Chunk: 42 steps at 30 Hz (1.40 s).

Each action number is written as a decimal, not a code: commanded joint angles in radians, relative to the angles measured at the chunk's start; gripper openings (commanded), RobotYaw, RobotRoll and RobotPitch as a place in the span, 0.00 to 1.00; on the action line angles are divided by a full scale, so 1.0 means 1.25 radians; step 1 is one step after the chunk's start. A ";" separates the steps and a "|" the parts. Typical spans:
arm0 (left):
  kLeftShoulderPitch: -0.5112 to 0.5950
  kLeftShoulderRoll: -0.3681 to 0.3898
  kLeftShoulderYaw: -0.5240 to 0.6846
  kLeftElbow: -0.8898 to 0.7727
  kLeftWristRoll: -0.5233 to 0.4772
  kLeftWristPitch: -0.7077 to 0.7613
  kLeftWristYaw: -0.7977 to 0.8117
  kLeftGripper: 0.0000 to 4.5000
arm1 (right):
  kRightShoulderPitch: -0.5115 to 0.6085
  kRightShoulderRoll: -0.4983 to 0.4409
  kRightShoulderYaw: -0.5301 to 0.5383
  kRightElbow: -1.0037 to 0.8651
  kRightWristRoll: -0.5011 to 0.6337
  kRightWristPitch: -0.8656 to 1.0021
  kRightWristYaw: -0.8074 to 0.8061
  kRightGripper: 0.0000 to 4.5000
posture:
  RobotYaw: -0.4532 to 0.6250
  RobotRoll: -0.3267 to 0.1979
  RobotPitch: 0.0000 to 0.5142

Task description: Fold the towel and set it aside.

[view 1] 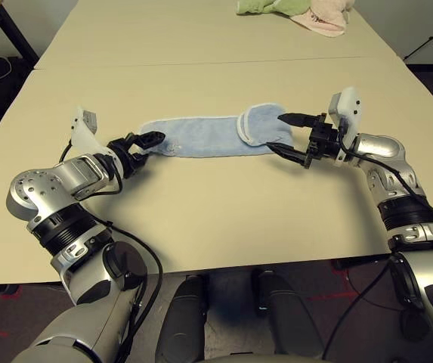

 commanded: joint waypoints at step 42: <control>0.070 0.228 -0.220 0.163 -0.737 0.014 0.516 1.00 | 0.007 0.002 -0.001 -0.003 0.003 0.001 0.000 0.99 | 0.48 0.62 0.43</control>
